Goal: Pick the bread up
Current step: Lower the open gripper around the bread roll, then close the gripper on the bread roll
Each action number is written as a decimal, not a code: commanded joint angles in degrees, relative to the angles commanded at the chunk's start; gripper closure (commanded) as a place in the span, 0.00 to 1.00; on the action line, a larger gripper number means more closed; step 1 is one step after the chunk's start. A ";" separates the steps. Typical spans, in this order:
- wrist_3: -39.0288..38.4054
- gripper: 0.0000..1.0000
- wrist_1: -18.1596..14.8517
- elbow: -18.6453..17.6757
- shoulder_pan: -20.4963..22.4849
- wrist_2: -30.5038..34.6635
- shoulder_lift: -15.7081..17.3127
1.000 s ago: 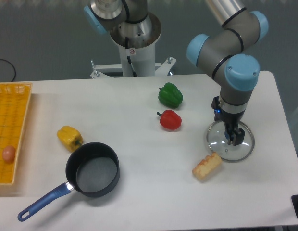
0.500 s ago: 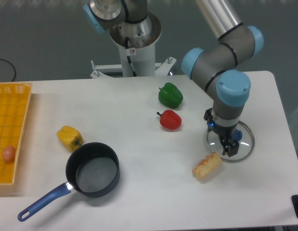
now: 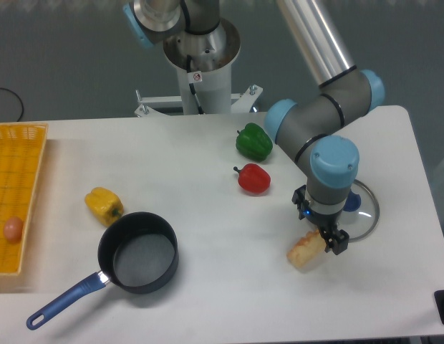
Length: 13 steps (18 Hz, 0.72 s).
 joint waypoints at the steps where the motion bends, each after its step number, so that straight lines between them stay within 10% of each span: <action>1: 0.00 0.00 0.44 0.00 0.00 0.09 -0.44; 11: -0.09 0.01 1.32 -0.61 -0.88 0.44 -2.46; 13: -0.09 0.13 1.32 -0.62 -0.88 0.53 -2.46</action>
